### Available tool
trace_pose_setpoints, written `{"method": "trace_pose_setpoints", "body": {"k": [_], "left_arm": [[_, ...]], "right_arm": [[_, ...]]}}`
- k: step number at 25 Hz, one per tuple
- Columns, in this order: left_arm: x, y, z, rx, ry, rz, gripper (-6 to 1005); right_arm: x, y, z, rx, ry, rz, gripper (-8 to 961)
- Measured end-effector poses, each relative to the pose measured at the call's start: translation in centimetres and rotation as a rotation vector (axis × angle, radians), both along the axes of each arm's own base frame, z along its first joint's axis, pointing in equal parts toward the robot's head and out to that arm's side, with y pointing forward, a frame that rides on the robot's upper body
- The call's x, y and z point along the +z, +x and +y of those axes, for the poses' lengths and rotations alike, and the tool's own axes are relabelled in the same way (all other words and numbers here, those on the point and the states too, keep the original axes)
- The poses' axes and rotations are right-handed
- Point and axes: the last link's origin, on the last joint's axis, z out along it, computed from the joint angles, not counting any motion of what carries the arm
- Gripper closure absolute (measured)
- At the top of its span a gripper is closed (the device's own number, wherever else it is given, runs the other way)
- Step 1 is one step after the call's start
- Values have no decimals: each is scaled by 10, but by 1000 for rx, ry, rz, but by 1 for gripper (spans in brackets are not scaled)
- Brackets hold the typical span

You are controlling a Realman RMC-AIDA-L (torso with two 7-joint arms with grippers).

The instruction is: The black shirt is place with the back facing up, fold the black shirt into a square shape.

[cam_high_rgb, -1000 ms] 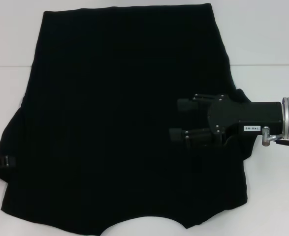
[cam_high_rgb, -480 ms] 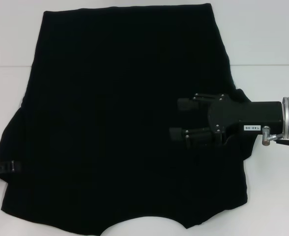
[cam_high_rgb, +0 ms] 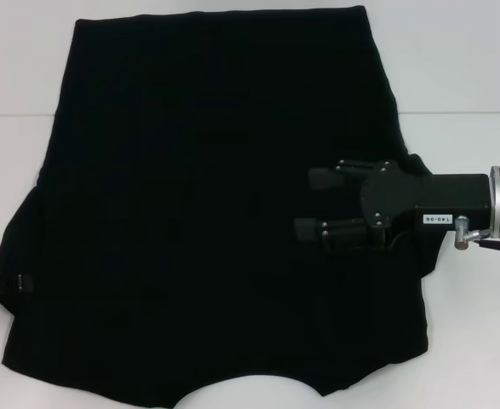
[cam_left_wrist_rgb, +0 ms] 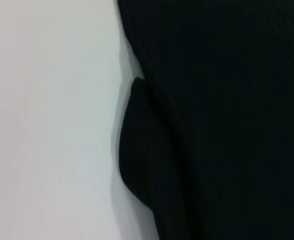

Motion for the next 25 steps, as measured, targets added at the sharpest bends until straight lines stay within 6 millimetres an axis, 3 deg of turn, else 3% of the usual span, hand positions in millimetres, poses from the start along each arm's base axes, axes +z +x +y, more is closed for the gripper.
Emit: {"method": "trace_pose_setpoints", "body": {"k": [3,5,16,25], "left_arm": [[-3,-1,2,4,-6,0,196],[-3,-1,4,6,-5,6,420],[-2,0,7,0,-2,10,869],[5,-5,8,14,39,31,975]], "right_arm": [[0,0,0,-1,1,1,39],[0,0,0,-1,2,1,39],[1,1,0,-4,3,2,38],[0,1,1,-11,10,8,38]]}}
